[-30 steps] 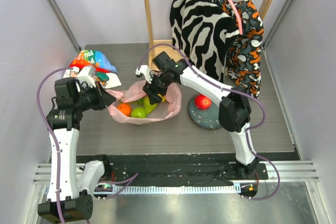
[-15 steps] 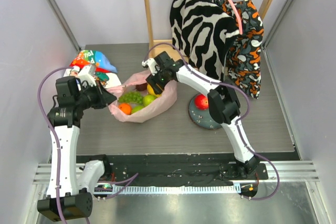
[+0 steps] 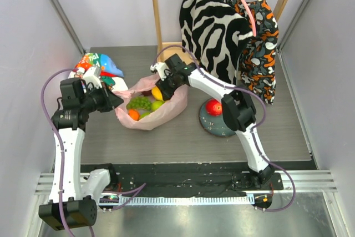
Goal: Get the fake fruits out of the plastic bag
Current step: Take out the fake fruit from the plastic bag, then place the fake fruit on the plate.
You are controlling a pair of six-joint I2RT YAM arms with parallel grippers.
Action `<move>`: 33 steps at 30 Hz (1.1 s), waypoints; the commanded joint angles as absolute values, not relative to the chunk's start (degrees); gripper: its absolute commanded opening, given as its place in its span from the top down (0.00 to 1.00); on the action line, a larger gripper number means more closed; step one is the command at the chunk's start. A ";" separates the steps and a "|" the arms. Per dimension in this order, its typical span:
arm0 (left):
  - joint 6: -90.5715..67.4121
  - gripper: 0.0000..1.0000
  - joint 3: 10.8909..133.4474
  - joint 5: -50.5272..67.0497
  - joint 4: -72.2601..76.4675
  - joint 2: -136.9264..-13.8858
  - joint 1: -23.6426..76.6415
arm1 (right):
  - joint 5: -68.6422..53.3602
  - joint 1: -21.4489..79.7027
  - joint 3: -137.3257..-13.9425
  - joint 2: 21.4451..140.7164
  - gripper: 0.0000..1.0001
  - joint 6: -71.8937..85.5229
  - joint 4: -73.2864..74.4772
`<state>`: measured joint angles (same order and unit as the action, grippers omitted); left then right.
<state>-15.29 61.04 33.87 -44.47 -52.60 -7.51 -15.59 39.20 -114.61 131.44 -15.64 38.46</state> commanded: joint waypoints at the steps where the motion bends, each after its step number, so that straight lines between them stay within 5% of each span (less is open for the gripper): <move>1: -16.26 1.00 61.70 35.24 -38.94 -54.40 -7.30 | -24.95 38.94 -109.44 115.95 0.80 -19.59 39.11; 12: -17.58 1.00 62.93 34.19 -33.67 -59.76 -6.15 | -35.25 34.20 -98.01 94.93 0.80 -19.43 44.03; 21: -18.19 1.00 63.37 33.40 -32.35 -60.29 -5.19 | -17.51 13.37 -88.18 82.98 0.82 -21.08 56.07; 33: -18.63 1.00 63.54 33.40 -32.08 -59.85 -5.10 | -7.03 8.88 -70.32 84.45 0.82 -21.97 51.34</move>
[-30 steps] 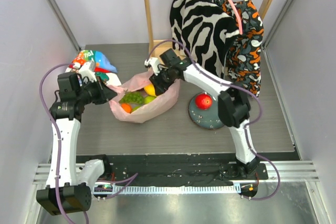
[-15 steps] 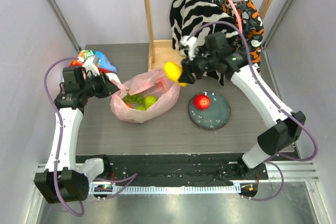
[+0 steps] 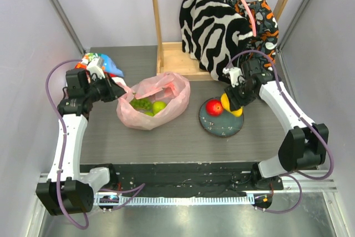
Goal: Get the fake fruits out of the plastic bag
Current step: Place the fake fruit on the plate, then adjust the plastic bag at the center of the board.
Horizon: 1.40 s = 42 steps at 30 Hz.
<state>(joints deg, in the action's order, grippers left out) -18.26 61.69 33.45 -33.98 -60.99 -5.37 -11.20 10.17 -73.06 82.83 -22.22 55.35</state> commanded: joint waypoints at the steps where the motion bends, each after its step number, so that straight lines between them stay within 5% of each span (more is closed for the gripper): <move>1: -18.55 1.00 63.72 33.31 -32.25 -59.85 -5.10 | -6.86 8.70 -69.96 84.90 0.82 -22.06 50.63; 16: -18.11 1.00 63.37 33.05 -33.92 -59.33 -5.10 | -9.23 8.52 -63.81 92.10 0.74 -25.75 36.48; 20: -17.67 0.99 63.28 32.78 -34.10 -59.15 -5.10 | -6.60 8.53 -61.01 91.33 0.41 -26.28 32.53; 23: -17.40 0.99 63.28 32.52 -34.19 -58.97 -5.27 | -4.67 8.44 -61.26 89.05 0.30 -26.11 32.78; 25: -17.32 0.99 63.46 32.52 -34.10 -59.15 -5.27 | -5.18 8.44 -62.65 87.02 0.06 -26.10 35.75; 26: -17.23 0.99 63.46 33.04 -34.19 -59.06 -5.19 | -7.19 8.52 -63.45 85.53 0.02 -25.84 37.25; 30: -17.58 0.98 61.88 34.01 -34.45 -58.98 -5.27 | -20.16 9.22 -72.58 80.34 0.00 -23.56 48.41; 37: -18.98 1.00 59.50 34.72 -41.04 -55.20 -5.18 | -28.56 31.27 -89.02 83.48 0.00 -18.46 45.28; 42: -18.99 1.00 58.71 32.63 -45.51 -51.95 -5.19 | -30.75 37.78 -96.82 95.95 0.15 -15.47 36.83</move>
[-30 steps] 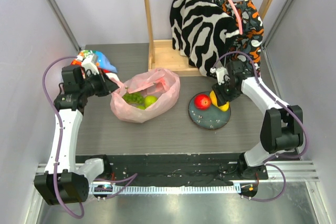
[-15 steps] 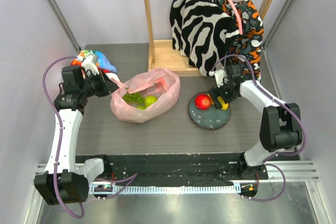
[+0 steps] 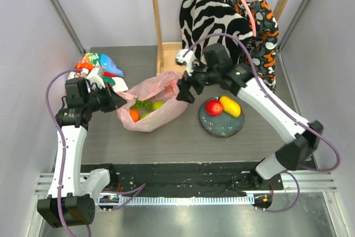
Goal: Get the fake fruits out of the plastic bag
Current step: Adjust the plastic bag at the center of the board, then take out the fake fruit from the plastic bag.
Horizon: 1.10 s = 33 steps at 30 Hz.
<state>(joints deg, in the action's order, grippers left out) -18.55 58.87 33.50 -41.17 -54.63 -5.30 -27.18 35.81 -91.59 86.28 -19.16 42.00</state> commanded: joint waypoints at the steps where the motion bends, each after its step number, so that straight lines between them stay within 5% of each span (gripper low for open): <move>1: -18.72 1.00 58.80 30.61 -46.40 -51.60 -5.19 | -31.46 39.27 -98.42 100.76 0.23 -15.21 36.65; 4: -17.23 1.00 58.01 16.50 -49.04 -50.10 -5.19 | -31.47 41.65 -99.32 107.90 0.31 -14.77 33.94; 12: -14.07 1.00 59.59 14.86 -51.50 -48.78 -5.19 | -27.34 48.07 -88.97 108.82 0.37 -14.67 33.31; 21: 4.64 1.00 64.95 12.56 -62.05 -53.09 -5.19 | -18.56 50.71 -87.09 105.20 0.23 -10.55 27.25; 33: 3.52 1.00 62.31 18.80 -58.71 -53.61 -5.19 | -8.00 49.49 -96.49 118.73 0.07 -10.02 23.56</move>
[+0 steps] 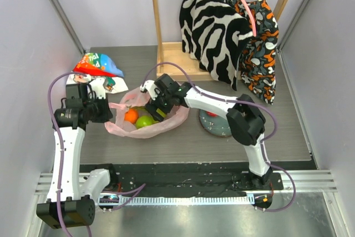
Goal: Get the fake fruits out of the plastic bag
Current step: Take out the fake fruit from the plastic bag.
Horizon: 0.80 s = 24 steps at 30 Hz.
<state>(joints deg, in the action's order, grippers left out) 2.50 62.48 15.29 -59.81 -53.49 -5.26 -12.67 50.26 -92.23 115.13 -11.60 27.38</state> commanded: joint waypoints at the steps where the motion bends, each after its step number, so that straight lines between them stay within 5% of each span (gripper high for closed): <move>1: 3.25 1.00 62.40 18.98 -58.71 -53.70 -5.10 | -7.91 49.40 -97.03 119.52 0.07 -10.02 23.29; 5: 2.11 1.00 62.49 18.98 -58.27 -54.66 -5.10 | -11.58 47.64 -98.00 122.43 0.11 -9.76 22.50; 11: 2.73 1.00 62.22 18.19 -56.52 -54.84 -5.19 | -14.94 43.86 -99.49 123.58 0.51 -9.57 20.83; 20: 0.35 1.00 60.39 22.49 -51.69 -53.44 -5.19 | -30.40 40.78 -98.62 100.42 0.57 -9.84 28.55; 24: -1.75 1.00 60.55 22.76 -49.13 -54.67 -5.19 | -26.82 38.25 -92.82 90.98 0.56 -12.39 33.73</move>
